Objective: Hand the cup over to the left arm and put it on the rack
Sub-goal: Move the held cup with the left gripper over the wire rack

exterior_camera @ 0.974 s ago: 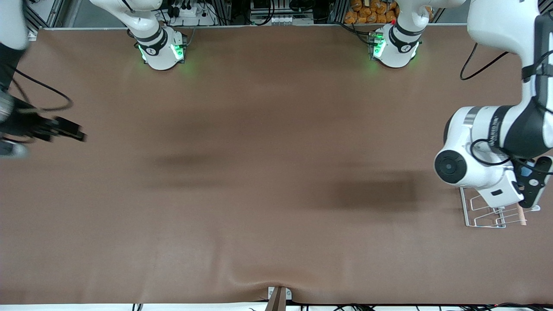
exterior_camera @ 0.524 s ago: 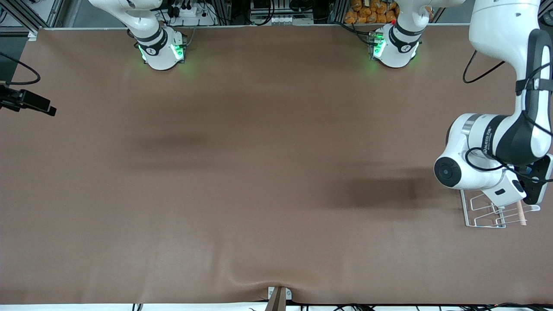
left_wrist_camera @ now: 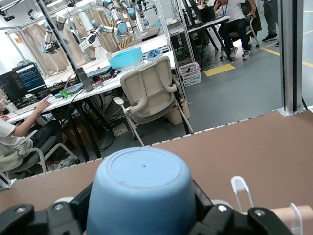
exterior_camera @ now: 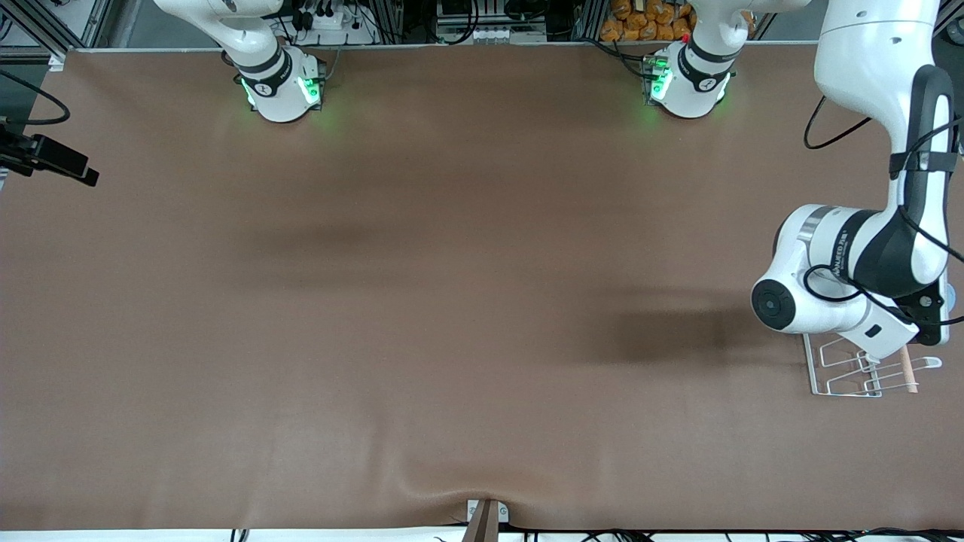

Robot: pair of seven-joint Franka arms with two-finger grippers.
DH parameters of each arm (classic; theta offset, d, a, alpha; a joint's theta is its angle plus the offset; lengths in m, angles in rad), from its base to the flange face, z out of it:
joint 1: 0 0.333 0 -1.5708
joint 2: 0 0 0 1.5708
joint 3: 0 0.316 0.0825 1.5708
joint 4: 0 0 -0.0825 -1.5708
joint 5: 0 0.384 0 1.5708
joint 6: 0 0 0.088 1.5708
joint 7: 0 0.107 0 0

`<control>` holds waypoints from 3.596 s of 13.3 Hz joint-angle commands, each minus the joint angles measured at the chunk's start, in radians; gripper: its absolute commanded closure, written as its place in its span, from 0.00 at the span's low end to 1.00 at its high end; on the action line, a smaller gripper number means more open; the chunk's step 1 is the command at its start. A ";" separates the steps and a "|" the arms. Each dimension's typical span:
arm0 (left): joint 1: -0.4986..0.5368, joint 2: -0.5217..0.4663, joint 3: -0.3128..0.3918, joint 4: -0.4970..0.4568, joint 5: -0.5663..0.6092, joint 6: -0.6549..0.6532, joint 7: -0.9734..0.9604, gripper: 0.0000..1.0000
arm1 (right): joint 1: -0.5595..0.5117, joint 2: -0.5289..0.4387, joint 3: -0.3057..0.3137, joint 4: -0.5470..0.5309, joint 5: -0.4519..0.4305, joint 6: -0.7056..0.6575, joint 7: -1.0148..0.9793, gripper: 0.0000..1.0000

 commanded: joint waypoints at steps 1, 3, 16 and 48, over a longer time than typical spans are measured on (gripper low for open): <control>0.009 0.006 -0.008 -0.030 0.026 0.008 -0.073 0.84 | 0.015 -0.012 0.004 0.015 -0.009 -0.012 0.014 0.00; 0.013 0.015 -0.006 -0.061 0.032 0.031 -0.123 0.77 | 0.024 -0.014 0.002 0.021 -0.011 -0.009 0.014 0.00; 0.038 0.047 -0.006 -0.114 0.046 0.034 -0.198 0.67 | 0.023 -0.015 -0.001 0.019 -0.012 -0.012 0.014 0.00; 0.062 -0.003 -0.027 0.110 -0.189 0.062 0.431 0.00 | 0.031 -0.008 -0.005 0.079 -0.023 -0.029 -0.103 0.00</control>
